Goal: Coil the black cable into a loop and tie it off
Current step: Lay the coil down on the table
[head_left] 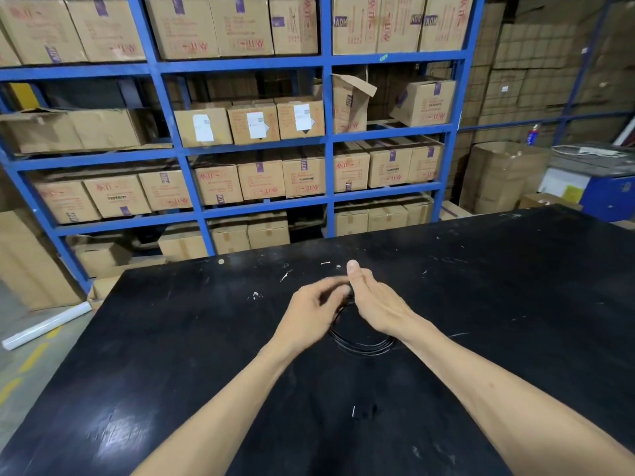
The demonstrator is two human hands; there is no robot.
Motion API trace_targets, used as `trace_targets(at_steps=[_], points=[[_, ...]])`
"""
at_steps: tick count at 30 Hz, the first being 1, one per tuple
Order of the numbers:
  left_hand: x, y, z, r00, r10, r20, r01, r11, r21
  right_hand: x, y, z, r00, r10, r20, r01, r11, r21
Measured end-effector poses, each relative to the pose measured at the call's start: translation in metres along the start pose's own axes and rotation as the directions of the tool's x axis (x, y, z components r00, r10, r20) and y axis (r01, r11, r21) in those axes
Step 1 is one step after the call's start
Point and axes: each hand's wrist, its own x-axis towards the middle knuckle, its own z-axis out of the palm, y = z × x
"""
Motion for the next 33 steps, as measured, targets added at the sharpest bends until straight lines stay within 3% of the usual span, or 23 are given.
trace_targets(at_steps=[3,5,7,9,12,14,19,22,24,27,30,33], points=[[-0.011,-0.006,0.012,0.993,0.109,-0.038,-0.106,0.991,0.077,0.000,0.000,-0.001,0.996,0.071,0.048,-0.077,0.988,0.136],[-0.013,-0.009,0.014,0.963,0.260,-0.067,-0.236,0.939,0.250,-0.001,0.001,-0.003,0.993,0.108,0.051,-0.116,0.973,0.199],[-0.011,-0.009,0.011,0.923,0.385,0.005,-0.357,0.849,0.391,0.000,0.003,-0.004,0.992,0.115,0.054,-0.124,0.971,0.204],[-0.008,-0.008,0.009,0.916,0.388,0.103,-0.391,0.802,0.452,0.001,0.004,0.000,0.992,0.107,0.064,-0.115,0.983,0.145],[-0.003,-0.009,0.012,0.938,0.276,0.209,-0.345,0.786,0.512,0.002,0.007,0.006,0.990,0.105,0.100,-0.114,0.989,0.092],[0.002,-0.010,0.015,0.963,0.171,0.209,-0.256,0.822,0.508,0.005,0.011,0.008,0.990,0.107,0.093,-0.117,0.987,0.110],[0.015,-0.010,0.021,0.997,0.059,0.041,-0.071,0.891,0.448,0.030,0.021,0.017,0.986,0.133,0.104,-0.155,0.955,0.253],[0.026,-0.028,0.021,0.992,-0.082,-0.092,0.109,0.936,0.336,0.039,0.046,0.022,0.986,0.103,0.133,-0.144,0.926,0.348],[0.034,-0.044,0.020,0.943,-0.279,-0.181,0.302,0.946,0.114,0.040,0.066,0.026,0.992,0.063,0.111,-0.103,0.913,0.396],[0.039,-0.063,0.031,0.822,-0.559,-0.107,0.513,0.809,-0.288,0.040,0.093,0.043,0.996,0.083,0.045,-0.093,0.792,0.603],[0.037,-0.084,0.048,0.714,-0.700,0.006,0.633,0.643,-0.431,0.044,0.110,0.066,0.975,0.224,0.008,-0.165,0.696,0.698],[0.032,-0.106,0.060,0.660,-0.751,0.005,0.673,0.589,-0.448,0.048,0.126,0.085,0.937,0.333,0.107,-0.299,0.606,0.737]])
